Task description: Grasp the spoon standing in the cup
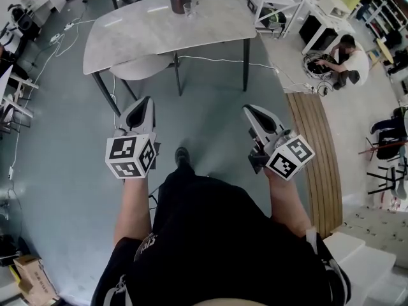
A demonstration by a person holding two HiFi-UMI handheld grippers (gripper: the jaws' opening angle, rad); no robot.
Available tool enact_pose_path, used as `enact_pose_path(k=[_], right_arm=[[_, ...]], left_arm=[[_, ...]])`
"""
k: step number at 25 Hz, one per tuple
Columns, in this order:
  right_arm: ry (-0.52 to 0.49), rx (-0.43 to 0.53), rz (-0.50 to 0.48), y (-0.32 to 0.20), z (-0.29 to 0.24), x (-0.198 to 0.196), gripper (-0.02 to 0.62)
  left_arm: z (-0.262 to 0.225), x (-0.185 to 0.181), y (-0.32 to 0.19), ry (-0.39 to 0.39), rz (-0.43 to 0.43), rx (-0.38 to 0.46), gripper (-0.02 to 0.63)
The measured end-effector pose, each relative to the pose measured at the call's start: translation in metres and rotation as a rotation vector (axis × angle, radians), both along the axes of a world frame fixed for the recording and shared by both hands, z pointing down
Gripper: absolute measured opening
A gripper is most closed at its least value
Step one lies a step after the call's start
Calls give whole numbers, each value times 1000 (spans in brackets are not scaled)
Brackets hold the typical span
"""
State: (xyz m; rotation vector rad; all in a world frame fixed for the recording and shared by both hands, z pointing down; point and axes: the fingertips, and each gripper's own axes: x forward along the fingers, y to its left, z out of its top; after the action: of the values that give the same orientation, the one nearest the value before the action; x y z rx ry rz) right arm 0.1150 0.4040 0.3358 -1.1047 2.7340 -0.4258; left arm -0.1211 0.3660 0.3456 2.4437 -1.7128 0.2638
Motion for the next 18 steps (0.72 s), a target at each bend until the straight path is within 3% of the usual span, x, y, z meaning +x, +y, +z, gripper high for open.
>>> enact_pose_path(k=[8,18], right_arm=[[35,-24,-5,-37,9,-9,-6],[43,-41,-25,-123,10,-35,-6]], left_arm=[[3,-1,-35,5,8,0,8],[-6,-5,-120,-4,57,16,8]])
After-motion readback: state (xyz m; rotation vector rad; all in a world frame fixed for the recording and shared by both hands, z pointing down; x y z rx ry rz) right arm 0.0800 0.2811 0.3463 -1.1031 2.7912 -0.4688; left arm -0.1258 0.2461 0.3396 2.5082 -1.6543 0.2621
